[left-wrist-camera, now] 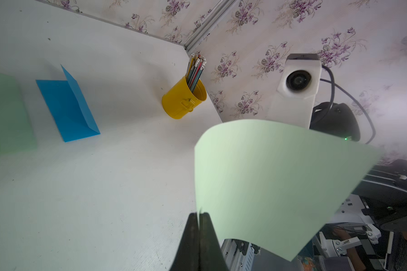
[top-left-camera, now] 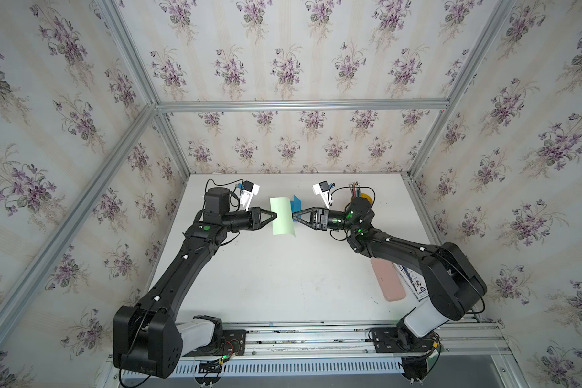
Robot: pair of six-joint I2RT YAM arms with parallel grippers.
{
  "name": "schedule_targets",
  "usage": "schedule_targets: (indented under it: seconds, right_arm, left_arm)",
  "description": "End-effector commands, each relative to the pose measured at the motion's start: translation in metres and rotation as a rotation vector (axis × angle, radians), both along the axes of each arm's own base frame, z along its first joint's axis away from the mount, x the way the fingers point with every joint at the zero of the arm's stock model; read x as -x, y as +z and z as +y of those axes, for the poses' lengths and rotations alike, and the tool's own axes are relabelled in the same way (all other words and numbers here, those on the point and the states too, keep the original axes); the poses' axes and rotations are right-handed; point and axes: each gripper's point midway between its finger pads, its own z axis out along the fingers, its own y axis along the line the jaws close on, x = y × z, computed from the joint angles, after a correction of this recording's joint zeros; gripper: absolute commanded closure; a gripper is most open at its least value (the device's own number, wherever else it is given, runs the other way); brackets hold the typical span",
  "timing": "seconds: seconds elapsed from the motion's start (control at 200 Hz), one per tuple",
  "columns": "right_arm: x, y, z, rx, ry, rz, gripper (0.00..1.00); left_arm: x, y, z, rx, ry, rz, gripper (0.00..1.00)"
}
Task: Fold the square paper along the opposite sides
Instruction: Fold the paper.
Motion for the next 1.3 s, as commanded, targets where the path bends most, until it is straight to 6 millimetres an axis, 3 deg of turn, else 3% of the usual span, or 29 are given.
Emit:
schedule_targets:
  seconds: [0.0, 0.47, 0.794, 1.294]
  right_arm:
    - [0.0, -0.004, 0.009, 0.012, 0.013, -0.014, 0.42]
    - [0.006, -0.002, 0.024, 0.011, 0.066, -0.017, 0.4]
    - [0.005, 0.008, 0.025, -0.031, 0.086, -0.01, 0.57]
    - [0.001, 0.011, 0.025, -0.034, 0.069, -0.004, 0.67]
  left_arm:
    - [0.006, 0.014, -0.005, 0.047, -0.041, -0.048, 1.0]
    - [0.019, 0.037, -0.014, 0.165, -0.13, -0.097, 0.97]
    - [0.028, 0.039, -0.019, 0.187, -0.162, -0.112, 0.9]
    - [0.035, 0.042, -0.018, 0.2, -0.161, -0.138, 0.73]
